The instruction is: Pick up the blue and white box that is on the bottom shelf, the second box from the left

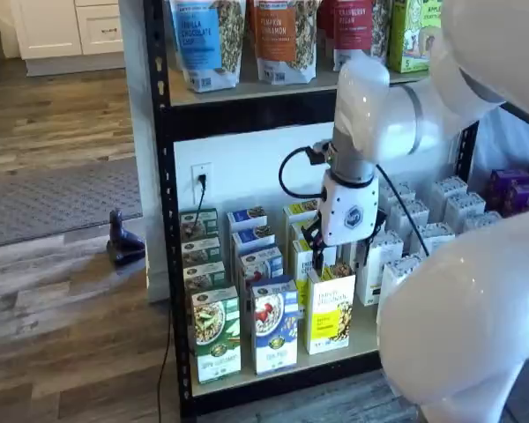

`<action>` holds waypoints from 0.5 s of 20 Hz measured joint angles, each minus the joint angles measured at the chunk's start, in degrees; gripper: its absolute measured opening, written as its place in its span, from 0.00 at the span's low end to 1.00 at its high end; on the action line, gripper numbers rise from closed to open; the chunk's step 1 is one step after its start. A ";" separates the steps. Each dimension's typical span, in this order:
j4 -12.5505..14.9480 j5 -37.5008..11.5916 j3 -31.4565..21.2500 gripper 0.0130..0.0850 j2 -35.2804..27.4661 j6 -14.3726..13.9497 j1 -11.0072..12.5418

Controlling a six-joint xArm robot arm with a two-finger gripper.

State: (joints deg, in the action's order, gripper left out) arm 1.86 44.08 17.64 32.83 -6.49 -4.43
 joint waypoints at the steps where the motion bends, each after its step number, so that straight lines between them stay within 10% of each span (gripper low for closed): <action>1: -0.19 -1.36 -0.08 1.00 -1.28 0.36 0.23; 10: -0.89 -12.81 -0.64 1.00 -12.32 0.43 -0.28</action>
State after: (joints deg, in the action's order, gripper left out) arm 0.98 31.27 17.00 20.51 -6.06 -4.71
